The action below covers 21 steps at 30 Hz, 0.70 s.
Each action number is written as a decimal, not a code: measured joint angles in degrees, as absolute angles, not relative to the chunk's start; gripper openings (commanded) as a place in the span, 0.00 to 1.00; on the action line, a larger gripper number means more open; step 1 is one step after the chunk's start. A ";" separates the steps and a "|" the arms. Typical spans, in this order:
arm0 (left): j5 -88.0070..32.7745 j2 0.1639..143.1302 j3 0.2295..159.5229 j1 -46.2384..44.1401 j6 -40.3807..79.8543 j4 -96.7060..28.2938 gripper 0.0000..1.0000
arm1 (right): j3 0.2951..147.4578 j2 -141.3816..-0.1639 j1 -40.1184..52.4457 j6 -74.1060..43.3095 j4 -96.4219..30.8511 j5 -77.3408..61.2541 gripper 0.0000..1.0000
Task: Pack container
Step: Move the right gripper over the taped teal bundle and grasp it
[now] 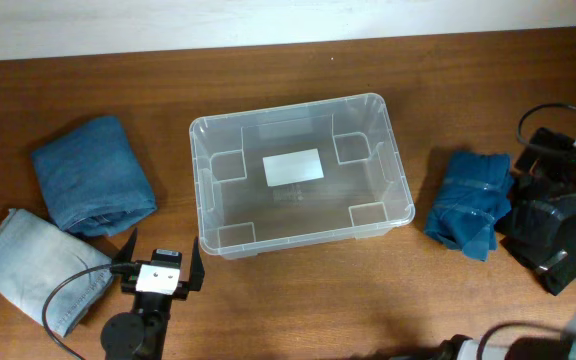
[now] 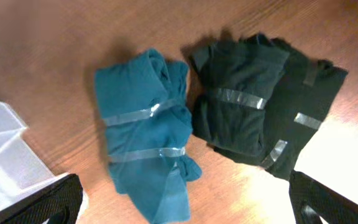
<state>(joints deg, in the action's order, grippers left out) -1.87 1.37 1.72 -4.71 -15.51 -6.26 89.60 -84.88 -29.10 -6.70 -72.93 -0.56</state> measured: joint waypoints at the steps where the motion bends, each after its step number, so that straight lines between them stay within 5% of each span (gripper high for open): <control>1: -1.87 1.37 1.72 -4.71 -15.51 -6.26 0.99 | 89.60 -85.82 -29.23 -6.09 -72.93 -0.93 0.98; 21: -1.89 1.37 1.72 -4.71 -15.51 -6.28 0.99 | 83.66 -102.63 -29.28 -1.50 -66.59 -8.56 0.99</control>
<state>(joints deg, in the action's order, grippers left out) -1.89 1.37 1.72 -4.71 -15.51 -6.28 83.66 -102.63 -29.28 -1.50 -66.59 -8.56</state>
